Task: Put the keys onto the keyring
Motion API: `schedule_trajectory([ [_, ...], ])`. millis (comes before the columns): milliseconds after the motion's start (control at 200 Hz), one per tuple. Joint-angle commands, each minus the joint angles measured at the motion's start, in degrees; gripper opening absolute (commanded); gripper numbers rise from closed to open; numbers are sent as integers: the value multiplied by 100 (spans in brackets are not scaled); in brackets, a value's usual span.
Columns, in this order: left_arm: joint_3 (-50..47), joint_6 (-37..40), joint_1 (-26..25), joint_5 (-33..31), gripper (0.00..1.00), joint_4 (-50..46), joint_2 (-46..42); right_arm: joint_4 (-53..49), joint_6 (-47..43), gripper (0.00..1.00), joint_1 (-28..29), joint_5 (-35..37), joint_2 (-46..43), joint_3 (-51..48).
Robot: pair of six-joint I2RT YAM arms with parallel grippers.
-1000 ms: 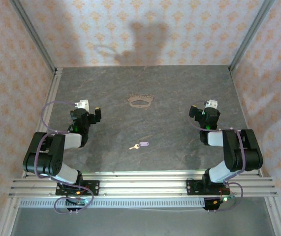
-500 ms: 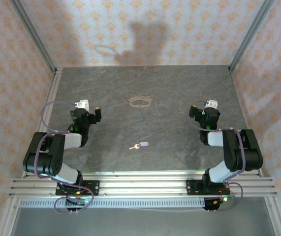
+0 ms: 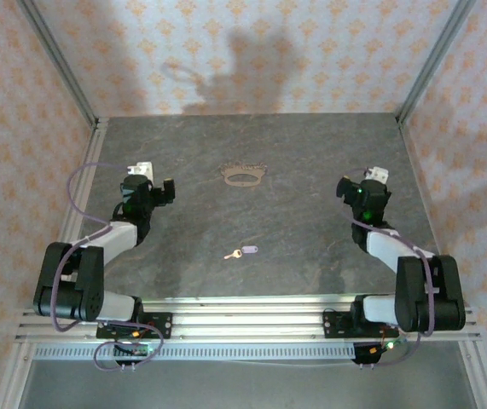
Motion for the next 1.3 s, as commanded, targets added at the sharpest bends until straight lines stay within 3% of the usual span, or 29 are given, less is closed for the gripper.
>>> schedule_trajectory([
  [0,229,-189,16,19,100,-686,-245,-1451,857,99,-35,650,-197,649],
  [120,454,-381,-9,40,100,-1096,-443,-2270,1642,99,-36,880,-330,1058],
  [255,798,-578,-99,114,100,-1575,-576,-2410,1681,99,-28,287,-553,1151],
  [450,1172,-990,-460,91,100,-1941,-706,-3179,1702,99,-27,40,-551,1532],
  [681,1385,-1647,-794,153,100,-2158,-833,-3247,1723,100,-11,-1284,-549,1494],
  [906,1544,-1927,-1081,265,100,-2380,-833,-3296,1965,87,228,-2115,-137,1822],
  [1296,1676,-2262,-1500,416,100,-2446,-599,-3403,1993,73,1205,-2398,1339,2740],
])
